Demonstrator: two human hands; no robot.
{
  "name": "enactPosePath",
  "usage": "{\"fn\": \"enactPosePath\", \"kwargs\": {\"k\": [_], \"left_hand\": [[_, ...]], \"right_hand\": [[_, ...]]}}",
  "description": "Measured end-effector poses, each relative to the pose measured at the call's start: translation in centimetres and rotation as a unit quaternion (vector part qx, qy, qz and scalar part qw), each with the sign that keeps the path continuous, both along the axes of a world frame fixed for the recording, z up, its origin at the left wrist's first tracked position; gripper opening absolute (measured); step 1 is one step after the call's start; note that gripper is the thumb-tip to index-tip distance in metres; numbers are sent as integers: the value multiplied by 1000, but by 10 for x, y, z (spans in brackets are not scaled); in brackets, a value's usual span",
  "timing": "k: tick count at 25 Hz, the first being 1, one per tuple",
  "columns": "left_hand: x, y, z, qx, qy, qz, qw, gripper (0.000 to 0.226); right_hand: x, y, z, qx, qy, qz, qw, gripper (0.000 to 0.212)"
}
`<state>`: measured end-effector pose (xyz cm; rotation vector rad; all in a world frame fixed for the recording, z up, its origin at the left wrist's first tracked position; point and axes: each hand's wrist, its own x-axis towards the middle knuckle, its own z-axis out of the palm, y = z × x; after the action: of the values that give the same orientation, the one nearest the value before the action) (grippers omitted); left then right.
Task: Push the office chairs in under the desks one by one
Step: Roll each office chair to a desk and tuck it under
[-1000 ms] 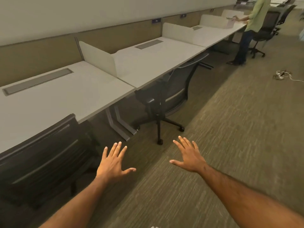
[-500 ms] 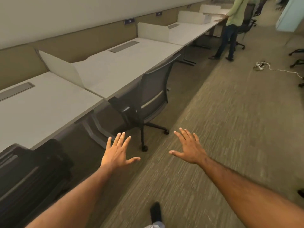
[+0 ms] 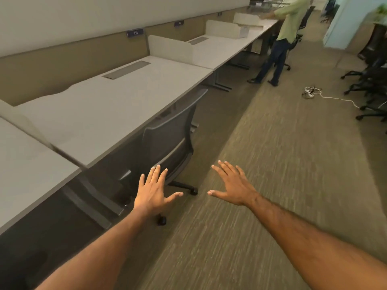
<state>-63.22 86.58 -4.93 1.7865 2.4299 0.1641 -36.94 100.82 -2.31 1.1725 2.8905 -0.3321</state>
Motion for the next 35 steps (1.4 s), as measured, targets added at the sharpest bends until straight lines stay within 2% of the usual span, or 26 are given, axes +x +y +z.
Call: {"fn": "enactPosePath", "kwargs": {"k": [4, 7, 10, 13, 19, 21, 24, 25, 28, 35], "left_hand": [[-22, 83, 30, 54, 30, 14, 998, 110], [-45, 151, 51, 140, 54, 59, 987, 98], [-70, 196, 59, 169, 55, 134, 975, 95], [-92, 226, 63, 120, 38, 222, 967, 102], [-95, 258, 70, -24, -49, 289, 956, 120], [-95, 264, 69, -30, -48, 287, 956, 116], [-101, 267, 73, -42, -30, 274, 960, 104], [-106, 271, 74, -43, -30, 267, 962, 101], [-110, 283, 76, -38, -23, 246, 968, 96], [-109, 300, 75, -10, 33, 263, 964, 94]], "right_hand": [[-29, 86, 19, 31, 26, 22, 999, 123], [-62, 170, 36, 45, 55, 56, 996, 119], [-97, 248, 48, 56, 79, 88, 991, 105], [-131, 315, 58, 43, 69, 147, 986, 91], [-209, 410, 77, 47, 71, 259, 962, 92], [-234, 432, 80, 45, 62, 279, 957, 91], [-259, 465, 72, 8, -6, 285, 958, 86], [-263, 477, 65, -4, -20, 283, 959, 90], [-267, 508, 47, -8, -2, 295, 955, 102], [-284, 538, 38, 55, 70, 369, 925, 89]]}}
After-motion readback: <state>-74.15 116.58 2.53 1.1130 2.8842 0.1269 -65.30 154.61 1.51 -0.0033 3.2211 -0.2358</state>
